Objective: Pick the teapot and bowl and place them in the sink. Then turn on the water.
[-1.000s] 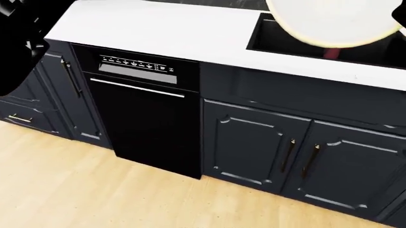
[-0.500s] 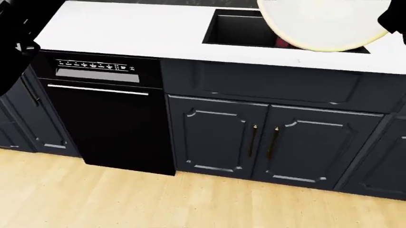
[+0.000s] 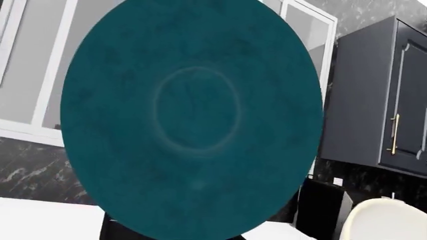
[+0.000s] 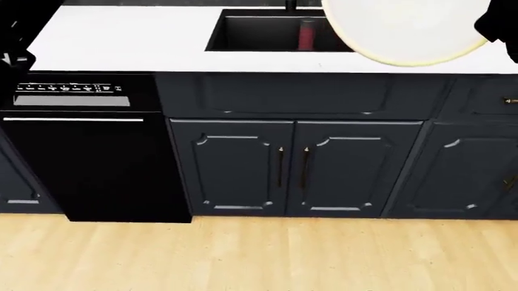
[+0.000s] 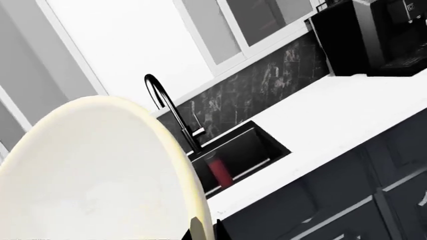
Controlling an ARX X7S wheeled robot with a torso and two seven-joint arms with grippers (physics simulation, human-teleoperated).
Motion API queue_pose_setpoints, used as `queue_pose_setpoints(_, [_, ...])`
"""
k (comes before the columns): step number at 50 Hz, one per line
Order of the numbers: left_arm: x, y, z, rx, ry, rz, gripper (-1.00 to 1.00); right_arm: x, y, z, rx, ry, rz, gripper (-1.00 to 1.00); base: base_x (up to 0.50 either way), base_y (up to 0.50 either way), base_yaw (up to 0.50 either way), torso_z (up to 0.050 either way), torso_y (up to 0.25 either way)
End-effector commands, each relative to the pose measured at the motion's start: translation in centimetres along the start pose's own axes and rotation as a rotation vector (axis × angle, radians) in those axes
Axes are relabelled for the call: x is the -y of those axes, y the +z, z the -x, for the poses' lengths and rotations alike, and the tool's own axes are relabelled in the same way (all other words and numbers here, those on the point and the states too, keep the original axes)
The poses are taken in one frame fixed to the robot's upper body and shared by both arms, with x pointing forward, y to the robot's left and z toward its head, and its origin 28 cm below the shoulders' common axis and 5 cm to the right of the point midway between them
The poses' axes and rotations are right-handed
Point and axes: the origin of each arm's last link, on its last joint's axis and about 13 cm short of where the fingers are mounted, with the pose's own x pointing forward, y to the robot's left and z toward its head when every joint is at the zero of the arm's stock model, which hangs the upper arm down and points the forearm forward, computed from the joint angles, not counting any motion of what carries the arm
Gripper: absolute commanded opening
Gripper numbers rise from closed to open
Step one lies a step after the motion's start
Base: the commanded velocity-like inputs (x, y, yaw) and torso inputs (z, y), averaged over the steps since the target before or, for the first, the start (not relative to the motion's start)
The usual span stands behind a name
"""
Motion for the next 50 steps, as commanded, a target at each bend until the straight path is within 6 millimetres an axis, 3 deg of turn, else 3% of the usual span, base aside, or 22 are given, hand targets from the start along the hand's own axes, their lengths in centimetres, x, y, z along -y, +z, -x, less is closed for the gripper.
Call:
queue_pose_setpoints(1, [0.1,1.5,0.2,0.057,-0.004,-0.014,-1.00,-0.4,0.6,-0.2,0.032,0.012,0.011,-1.00,-0.06,0.11,0.00,0.000,0.000])
queue_pose_setpoints(22, [-0.4,3.0,1.5,0.020,0.047,-0.087,-1.00,-0.6,0.6,-1.0,0.072,-0.003,0.057,-1.00,-0.46,0.05,0.00,0.000,0.002])
queue_pose_setpoints(30, [-0.3,4.5,2.9,-0.108,0.084,-0.178,-1.00,0.4,1.4,-1.1,0.096,-0.044,0.093,-1.00,-0.50,0.02,0.00,0.001,0.003])
queue_pose_setpoints(50, [-0.2,5.7,5.5,-0.495,0.087,-0.381,-1.00,0.2,0.2,-1.9,0.109,-0.101,0.198,-1.00,-0.50,0.02,0.00,0.001,0.003])
